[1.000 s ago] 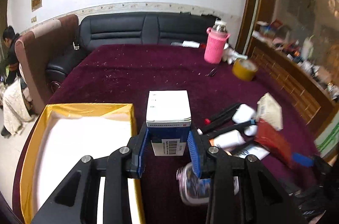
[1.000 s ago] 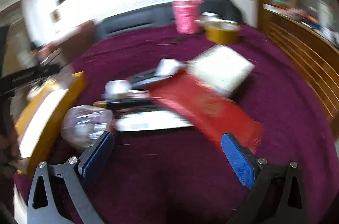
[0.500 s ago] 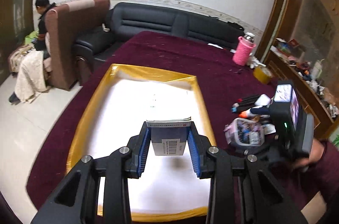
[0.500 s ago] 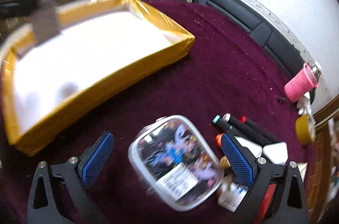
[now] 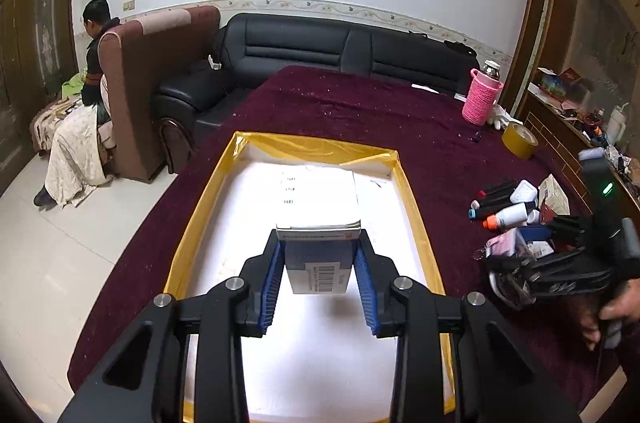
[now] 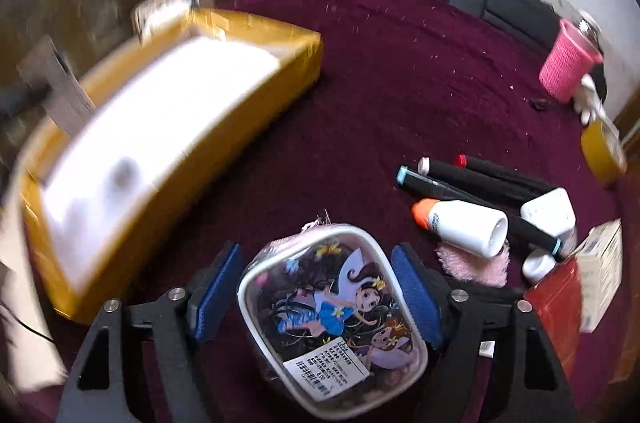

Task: Organize objects
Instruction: 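Hold the white box over the tray while the right gripper carries the clear pouch toward it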

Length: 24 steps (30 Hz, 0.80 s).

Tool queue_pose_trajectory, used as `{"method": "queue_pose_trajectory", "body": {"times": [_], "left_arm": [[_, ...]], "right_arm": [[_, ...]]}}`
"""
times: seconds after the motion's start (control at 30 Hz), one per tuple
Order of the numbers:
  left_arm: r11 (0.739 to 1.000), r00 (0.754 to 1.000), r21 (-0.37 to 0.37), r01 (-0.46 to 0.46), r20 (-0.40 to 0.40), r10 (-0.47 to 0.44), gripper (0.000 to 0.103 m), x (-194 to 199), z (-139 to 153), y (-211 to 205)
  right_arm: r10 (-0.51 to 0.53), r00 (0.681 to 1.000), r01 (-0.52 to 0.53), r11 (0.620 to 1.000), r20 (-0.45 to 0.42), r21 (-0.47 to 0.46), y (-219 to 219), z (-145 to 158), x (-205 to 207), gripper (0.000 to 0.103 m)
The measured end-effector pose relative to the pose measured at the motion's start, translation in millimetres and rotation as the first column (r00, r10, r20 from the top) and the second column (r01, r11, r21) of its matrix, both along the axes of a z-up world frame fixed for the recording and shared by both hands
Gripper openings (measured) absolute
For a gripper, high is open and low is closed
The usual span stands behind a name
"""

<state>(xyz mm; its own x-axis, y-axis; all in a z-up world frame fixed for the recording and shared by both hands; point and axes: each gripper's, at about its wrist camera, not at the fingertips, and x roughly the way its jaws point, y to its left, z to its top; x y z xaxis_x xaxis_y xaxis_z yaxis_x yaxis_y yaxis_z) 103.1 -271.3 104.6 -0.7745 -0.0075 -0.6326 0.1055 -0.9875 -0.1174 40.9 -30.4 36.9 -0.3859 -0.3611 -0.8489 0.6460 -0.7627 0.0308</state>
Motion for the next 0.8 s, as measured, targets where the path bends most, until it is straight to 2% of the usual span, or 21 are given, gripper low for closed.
{"method": "queue_pose_trajectory", "body": {"times": [0.1, 0.13, 0.17, 0.2, 0.23, 0.33, 0.4, 0.43, 0.47, 0.53, 0.6, 0.67, 0.8], "left_arm": [[1.0, 1.0, -0.025, 0.003, -0.013, -0.003, 0.033, -9, 5, 1], [0.999, 1.0, -0.034, 0.002, -0.015, -0.003, 0.033, -13, 6, 0], [0.999, 1.0, -0.042, 0.002, -0.016, -0.003, 0.033, -18, 6, 0], [0.999, 1.0, -0.046, 0.0, -0.017, -0.001, 0.033, -21, 6, -1], [0.999, 1.0, -0.052, -0.004, -0.016, 0.003, 0.033, -26, 6, -3], [0.999, 1.0, -0.033, -0.011, -0.012, 0.011, 0.033, -32, 3, -11], [1.0, 1.0, -0.01, -0.007, -0.021, 0.007, 0.033, -31, 4, -17], [1.0, 1.0, -0.01, -0.005, -0.027, 0.005, 0.033, -30, 4, -18], [1.0, 1.0, -0.012, -0.004, -0.03, 0.003, 0.033, -29, 3, -20], [1.0, 1.0, -0.003, -0.001, -0.025, 0.001, 0.033, -31, 0, -22], [1.0, 1.0, 0.01, 0.005, -0.02, -0.004, 0.033, -33, -3, -23], [1.0, 1.0, 0.016, 0.007, -0.02, -0.007, 0.033, -32, -5, -21], [1.0, 1.0, 0.017, 0.013, -0.017, -0.013, 0.033, -29, -6, -18]], "right_arm": [[-0.034, 0.999, 0.038, 0.989, 0.032, -0.145, -8, 23, -8, 0.07], [-0.038, 0.998, 0.046, 0.98, 0.043, -0.194, -13, 33, -11, 0.06], [-0.039, 0.998, 0.05, 0.974, 0.055, -0.221, -18, 40, -14, 0.026], [-0.037, 0.996, 0.054, 0.97, 0.075, -0.238, -25, 43, -19, 0.019], [-0.038, 0.995, 0.06, 0.965, 0.09, -0.255, -34, 46, -24, 0.015], [-0.048, 0.998, 0.056, 0.977, 0.042, -0.208, -64, 48, -31, 0.015], [-0.044, 0.999, 0.044, 0.986, -0.001, -0.163, -73, 47, -27, 0.018], [-0.056, 0.997, 0.051, 0.993, -0.045, -0.104, -76, 45, -23, 0.029], [-0.061, 0.996, 0.056, 0.996, -0.073, -0.066, -77, 43, -21, 0.049], [-0.067, 0.99, 0.065, 0.998, -0.124, -0.02, -75, 41, -13, 0.066], [-0.073, 0.981, 0.078, 0.997, -0.182, 0.02, -73, 41, -8, 0.072], [-0.073, 0.977, 0.083, 0.996, -0.2, 0.041, -71, 38, -6, 0.083], [-0.085, 0.976, 0.106, 0.989, -0.198, 0.098, -67, 25, -8, 0.085]]}}
